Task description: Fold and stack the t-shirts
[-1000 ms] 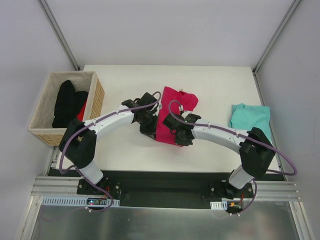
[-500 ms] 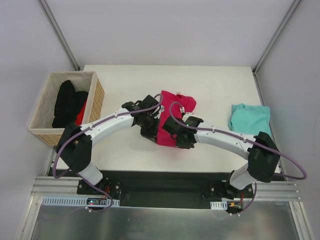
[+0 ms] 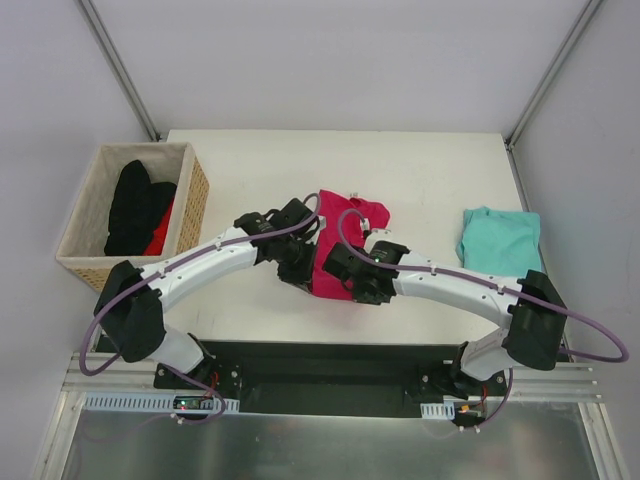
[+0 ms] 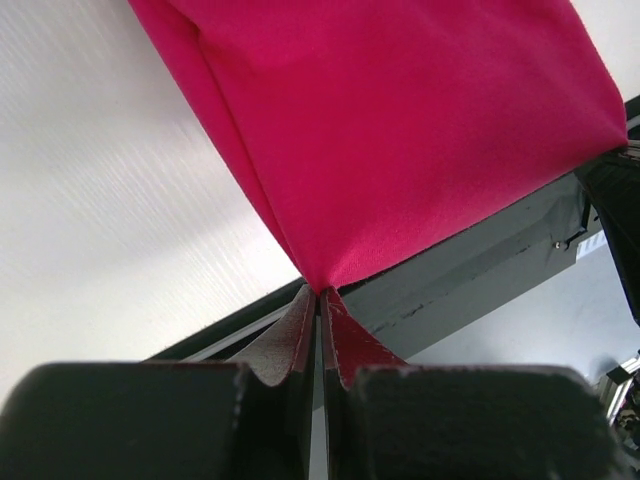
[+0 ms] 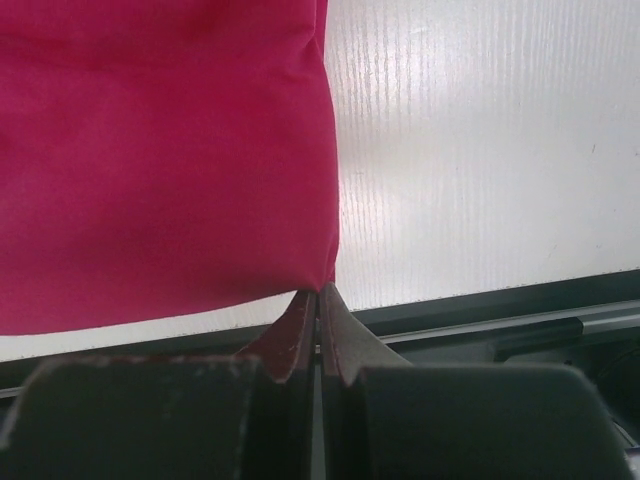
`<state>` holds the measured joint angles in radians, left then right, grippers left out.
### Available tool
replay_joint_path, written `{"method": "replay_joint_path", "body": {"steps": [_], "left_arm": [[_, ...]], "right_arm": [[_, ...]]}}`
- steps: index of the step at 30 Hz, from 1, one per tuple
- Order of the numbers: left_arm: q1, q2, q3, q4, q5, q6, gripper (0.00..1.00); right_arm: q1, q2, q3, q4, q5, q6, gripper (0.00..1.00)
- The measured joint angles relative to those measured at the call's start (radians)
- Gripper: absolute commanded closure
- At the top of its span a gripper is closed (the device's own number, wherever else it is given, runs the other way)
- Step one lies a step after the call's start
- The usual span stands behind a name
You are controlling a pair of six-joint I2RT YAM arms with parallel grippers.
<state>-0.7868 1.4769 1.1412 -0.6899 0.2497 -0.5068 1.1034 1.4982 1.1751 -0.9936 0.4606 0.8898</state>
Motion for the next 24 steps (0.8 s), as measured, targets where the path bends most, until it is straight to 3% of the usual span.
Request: {"method": "replay_joint_path", "body": {"steps": [11,24], "left_arm": [[-0.013,-0.040,0.006,-0.035,-0.039,-0.021,1.00],[-0.013,-0.026,0.203,-0.126,-0.099,0.025,1.00]], "right_arm": [[0.039,-0.011,0.066,-0.060,0.060,0.035,0.99],[0.073,0.010,0.226,-0.180,0.204,0.042,0.99]]}}
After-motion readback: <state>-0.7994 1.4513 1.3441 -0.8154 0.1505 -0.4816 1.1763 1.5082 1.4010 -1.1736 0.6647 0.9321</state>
